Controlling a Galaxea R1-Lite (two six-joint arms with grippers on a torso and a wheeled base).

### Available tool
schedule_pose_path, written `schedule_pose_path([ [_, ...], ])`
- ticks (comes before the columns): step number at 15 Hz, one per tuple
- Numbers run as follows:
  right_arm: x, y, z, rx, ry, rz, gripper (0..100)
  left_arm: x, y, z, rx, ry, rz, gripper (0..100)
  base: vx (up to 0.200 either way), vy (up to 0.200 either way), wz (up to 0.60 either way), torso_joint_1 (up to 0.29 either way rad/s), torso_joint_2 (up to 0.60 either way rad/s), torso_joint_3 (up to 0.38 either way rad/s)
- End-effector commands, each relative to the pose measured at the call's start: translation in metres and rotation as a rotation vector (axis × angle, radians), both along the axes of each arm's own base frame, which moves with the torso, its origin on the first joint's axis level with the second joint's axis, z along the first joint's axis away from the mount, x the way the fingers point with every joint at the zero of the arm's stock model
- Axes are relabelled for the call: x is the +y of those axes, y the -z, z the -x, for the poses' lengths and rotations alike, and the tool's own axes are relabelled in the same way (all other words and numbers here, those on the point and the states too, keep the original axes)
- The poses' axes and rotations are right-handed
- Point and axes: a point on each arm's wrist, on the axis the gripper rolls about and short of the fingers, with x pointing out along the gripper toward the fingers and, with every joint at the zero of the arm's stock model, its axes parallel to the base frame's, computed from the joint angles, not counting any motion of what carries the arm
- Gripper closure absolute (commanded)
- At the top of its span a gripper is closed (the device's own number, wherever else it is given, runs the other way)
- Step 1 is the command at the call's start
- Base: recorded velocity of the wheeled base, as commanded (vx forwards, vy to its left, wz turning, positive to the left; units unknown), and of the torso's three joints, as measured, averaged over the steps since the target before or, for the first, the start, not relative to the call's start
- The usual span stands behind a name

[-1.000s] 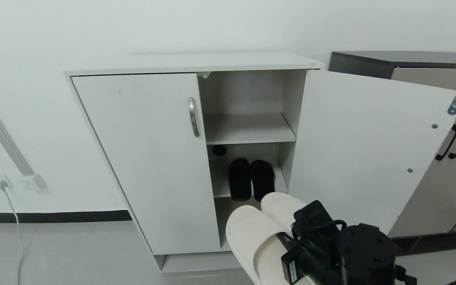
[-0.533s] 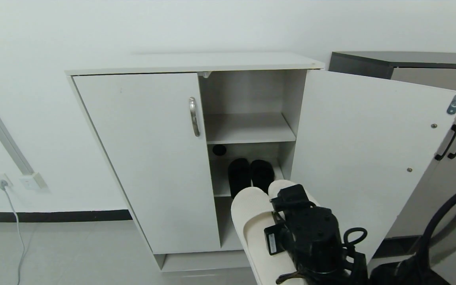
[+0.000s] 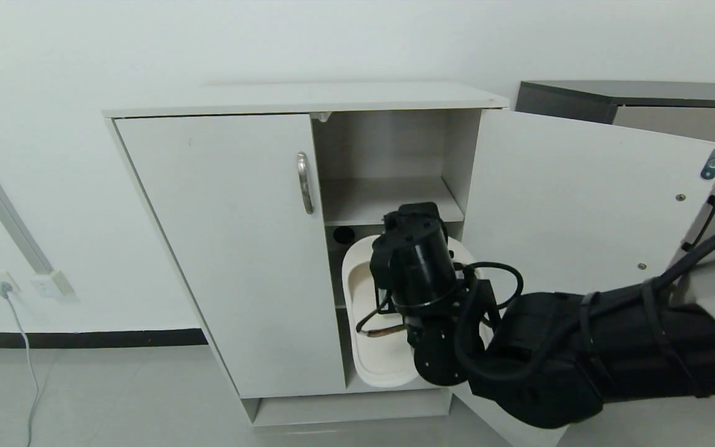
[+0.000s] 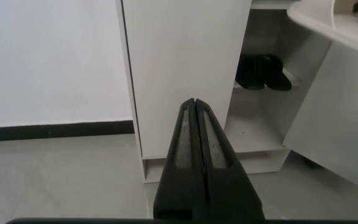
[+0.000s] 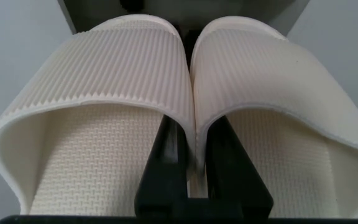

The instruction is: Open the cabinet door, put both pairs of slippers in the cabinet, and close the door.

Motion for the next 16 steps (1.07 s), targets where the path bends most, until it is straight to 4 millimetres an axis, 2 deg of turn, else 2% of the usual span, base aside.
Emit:
schedule_pose_path([
  [1,-0.002,-0.031,-0.015,-0.025,0.037,-0.049,100,0.000,0.000,0.000,0.002,0.000,0.001,100,0.000,0.000,0.00,0.000,0.00,0.000],
  [3,-0.003,-0.033,-0.021,-0.025,0.049,-0.047,100,0.000,0.000,0.000,0.002,0.000,-0.001,100,0.000,0.000,0.00,0.000,0.00,0.000],
  [4,-0.002,-0.028,-0.023,-0.014,0.052,-0.032,100,0.000,0.000,0.000,0.001,0.000,-0.001,100,0.000,0.000,0.00,0.000,0.00,0.000],
  [10,0.000,-0.021,-0.024,-0.003,0.050,-0.012,100,0.000,0.000,0.000,0.001,0.001,-0.001,100,0.000,0.000,0.00,0.000,0.00,0.000],
  [16,0.000,-0.020,-0.024,-0.002,0.051,-0.011,100,0.000,0.000,0.000,0.001,0.003,-0.001,100,0.200,0.000,0.00,0.001,0.01,0.004],
])
